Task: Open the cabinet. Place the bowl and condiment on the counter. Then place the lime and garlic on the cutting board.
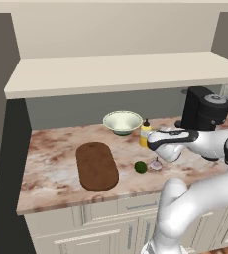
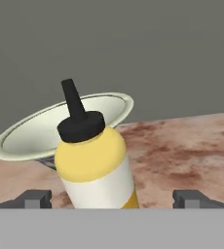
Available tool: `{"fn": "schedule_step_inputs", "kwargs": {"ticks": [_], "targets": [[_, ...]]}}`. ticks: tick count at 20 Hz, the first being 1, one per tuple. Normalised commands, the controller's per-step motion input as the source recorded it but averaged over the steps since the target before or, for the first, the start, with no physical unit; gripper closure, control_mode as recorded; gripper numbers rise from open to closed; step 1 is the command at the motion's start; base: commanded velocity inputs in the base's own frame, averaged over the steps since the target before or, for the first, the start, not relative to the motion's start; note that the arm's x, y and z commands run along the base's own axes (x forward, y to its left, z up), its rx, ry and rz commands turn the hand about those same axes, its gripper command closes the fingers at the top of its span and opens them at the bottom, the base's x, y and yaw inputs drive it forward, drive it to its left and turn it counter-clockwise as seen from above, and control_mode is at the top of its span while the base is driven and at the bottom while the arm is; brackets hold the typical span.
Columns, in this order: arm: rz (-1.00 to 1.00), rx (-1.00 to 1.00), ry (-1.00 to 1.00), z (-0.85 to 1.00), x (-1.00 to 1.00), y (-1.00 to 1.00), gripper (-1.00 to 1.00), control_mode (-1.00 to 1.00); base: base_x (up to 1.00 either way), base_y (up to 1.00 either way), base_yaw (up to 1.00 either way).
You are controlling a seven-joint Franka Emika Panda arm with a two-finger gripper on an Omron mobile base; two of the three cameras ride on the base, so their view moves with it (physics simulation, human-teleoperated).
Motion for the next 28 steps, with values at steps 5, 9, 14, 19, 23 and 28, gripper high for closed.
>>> {"fn": "schedule_step_inputs", "kwargs": {"ticks": [5, 9, 14, 19, 23, 28], "targets": [[0.00, 0.00, 0.00, 0.22, -0.26, 0.00, -1.00, -1.00, 0.00, 0.00, 0.00], [0.00, 0.00, 0.00, 0.35, -0.28, 0.00, -1.00, -1.00, 0.00, 0.00, 0.00], [0.00, -0.02, 0.00, 0.49, -0.23, 0.00, -1.00, -1.00, 0.00, 0.00, 0.00], [0.00, -0.07, 0.02, 0.56, -0.18, 0.00, -1.00, -1.00, 0.00, 0.00, 0.00], [0.00, -0.08, 0.05, 0.53, -0.22, 0.00, -1.00, -1.00, 0.00, 0.00, 0.00], [0.00, -0.09, 0.07, 0.44, -0.31, 0.00, -1.00, -1.00, 0.00, 0.00, 0.00]]}}
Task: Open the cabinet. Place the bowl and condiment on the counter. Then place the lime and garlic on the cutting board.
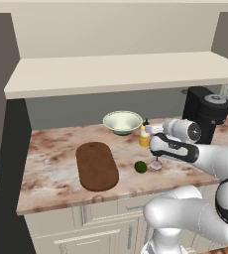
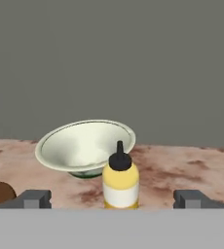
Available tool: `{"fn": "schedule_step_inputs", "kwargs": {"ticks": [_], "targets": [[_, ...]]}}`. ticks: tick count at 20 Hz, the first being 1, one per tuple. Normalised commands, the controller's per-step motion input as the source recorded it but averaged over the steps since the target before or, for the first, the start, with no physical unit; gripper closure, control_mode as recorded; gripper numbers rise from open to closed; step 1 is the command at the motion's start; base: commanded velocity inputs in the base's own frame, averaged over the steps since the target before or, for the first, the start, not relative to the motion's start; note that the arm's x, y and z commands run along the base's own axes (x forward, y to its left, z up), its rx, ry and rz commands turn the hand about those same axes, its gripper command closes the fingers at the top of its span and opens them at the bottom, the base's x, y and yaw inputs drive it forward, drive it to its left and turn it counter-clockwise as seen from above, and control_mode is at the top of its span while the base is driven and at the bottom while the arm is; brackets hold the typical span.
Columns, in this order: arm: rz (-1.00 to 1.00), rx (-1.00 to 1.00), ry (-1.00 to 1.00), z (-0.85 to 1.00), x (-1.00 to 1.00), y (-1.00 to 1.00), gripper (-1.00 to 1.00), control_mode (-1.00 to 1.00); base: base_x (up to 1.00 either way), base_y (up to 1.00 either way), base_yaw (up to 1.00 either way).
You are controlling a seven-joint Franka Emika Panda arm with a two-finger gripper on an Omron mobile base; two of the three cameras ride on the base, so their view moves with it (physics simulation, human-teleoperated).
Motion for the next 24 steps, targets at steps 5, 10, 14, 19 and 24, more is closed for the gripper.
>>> {"fn": "schedule_step_inputs", "kwargs": {"ticks": [5, 10, 14, 19, 24], "targets": [[-0.01, -0.07, 0.10, 0.37, -0.40, 0.00, -1.00, -1.00, 0.00, 0.00, 0.00], [-0.03, -0.05, 0.14, 0.37, -0.44, 0.00, -1.00, -1.00, 0.00, 0.00, 0.00], [-0.03, -0.03, 0.17, 0.35, -0.43, 0.00, -1.00, -1.00, 0.00, 0.00, 0.00], [-0.04, -0.02, 0.19, 0.27, -0.42, 0.00, -1.00, -1.00, 0.00, 0.00, 0.00], [-0.04, -0.01, 0.23, 0.06, -0.36, 0.00, -1.00, -1.00, 0.00, 0.00, 0.00]]}}
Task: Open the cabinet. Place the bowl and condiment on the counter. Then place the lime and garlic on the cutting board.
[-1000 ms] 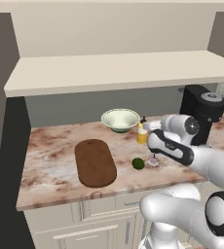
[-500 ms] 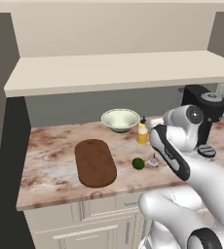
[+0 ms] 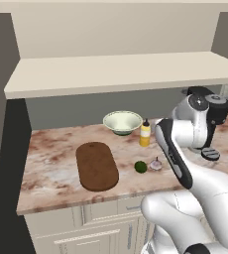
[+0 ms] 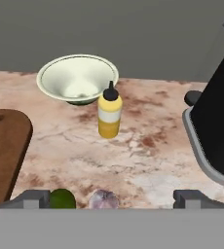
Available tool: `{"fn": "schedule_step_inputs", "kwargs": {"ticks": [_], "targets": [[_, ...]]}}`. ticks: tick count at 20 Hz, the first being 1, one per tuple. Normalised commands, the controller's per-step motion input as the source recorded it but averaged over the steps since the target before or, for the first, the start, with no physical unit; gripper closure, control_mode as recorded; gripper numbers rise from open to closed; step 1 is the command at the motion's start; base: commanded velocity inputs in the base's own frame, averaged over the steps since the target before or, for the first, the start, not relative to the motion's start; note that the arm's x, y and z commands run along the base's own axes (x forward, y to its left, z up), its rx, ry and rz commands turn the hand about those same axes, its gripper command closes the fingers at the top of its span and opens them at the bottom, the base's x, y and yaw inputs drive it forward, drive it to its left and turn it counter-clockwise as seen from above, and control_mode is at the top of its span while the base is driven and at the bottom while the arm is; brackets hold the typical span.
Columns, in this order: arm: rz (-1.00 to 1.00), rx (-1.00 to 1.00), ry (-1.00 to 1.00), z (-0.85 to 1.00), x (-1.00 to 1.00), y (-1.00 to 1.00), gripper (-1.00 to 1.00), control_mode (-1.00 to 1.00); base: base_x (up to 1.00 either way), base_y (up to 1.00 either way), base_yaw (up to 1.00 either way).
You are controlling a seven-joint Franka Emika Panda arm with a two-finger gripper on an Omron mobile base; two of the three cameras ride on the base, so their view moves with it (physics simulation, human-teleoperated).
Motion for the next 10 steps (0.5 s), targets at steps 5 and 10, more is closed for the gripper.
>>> {"fn": "schedule_step_inputs", "kwargs": {"ticks": [5, 10], "targets": [[-0.02, 0.00, 0.20, -0.04, -0.34, 0.00, -1.00, -1.00, 0.00, 0.00, 0.00], [0.00, 0.00, 0.07, -0.22, -0.25, 0.00, -1.00, -1.00, 0.00, 0.00, 0.00]]}}
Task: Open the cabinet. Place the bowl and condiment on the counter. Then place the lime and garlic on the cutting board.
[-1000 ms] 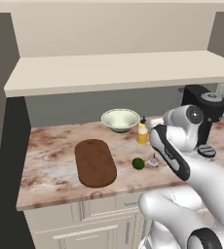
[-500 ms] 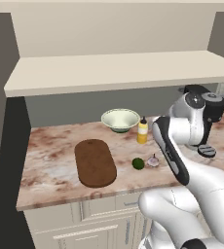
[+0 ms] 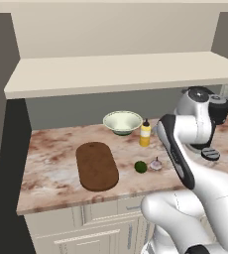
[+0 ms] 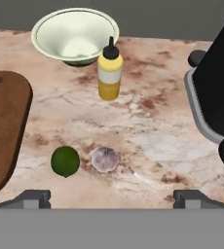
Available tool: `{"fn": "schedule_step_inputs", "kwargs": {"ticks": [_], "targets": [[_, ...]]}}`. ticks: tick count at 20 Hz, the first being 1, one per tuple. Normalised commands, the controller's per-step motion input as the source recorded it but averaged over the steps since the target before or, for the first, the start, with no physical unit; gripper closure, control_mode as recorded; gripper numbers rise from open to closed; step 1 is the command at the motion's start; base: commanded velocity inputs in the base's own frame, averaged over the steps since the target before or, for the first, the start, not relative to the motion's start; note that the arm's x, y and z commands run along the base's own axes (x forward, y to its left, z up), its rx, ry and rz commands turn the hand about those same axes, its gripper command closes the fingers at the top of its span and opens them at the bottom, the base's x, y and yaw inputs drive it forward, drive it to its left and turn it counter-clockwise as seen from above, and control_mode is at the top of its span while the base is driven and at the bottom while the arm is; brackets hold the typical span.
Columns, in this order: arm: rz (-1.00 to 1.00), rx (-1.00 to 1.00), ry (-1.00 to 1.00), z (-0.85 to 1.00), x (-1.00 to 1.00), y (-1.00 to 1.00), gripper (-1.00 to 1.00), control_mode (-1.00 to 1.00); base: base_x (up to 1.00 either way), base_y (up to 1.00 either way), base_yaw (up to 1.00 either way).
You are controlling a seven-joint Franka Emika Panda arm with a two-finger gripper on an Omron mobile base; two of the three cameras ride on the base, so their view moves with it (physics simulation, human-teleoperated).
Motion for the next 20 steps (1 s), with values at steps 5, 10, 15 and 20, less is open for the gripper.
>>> {"fn": "schedule_step_inputs", "kwargs": {"ticks": [5, 10, 15, 20], "targets": [[0.00, 0.00, 0.02, -0.27, -0.17, 0.00, -1.00, -1.00, 0.00, 0.00, 0.00], [0.00, 0.00, 0.05, -0.21, -0.22, 0.00, -1.00, -1.00, 0.00, 0.00, 0.00], [0.00, 0.00, 0.07, -0.20, -0.22, 0.00, -1.00, -1.00, 0.00, 0.00, 0.00], [0.00, 0.00, 0.03, -0.19, -0.06, 0.00, -1.00, -1.00, 0.00, 0.00, 0.00]]}}
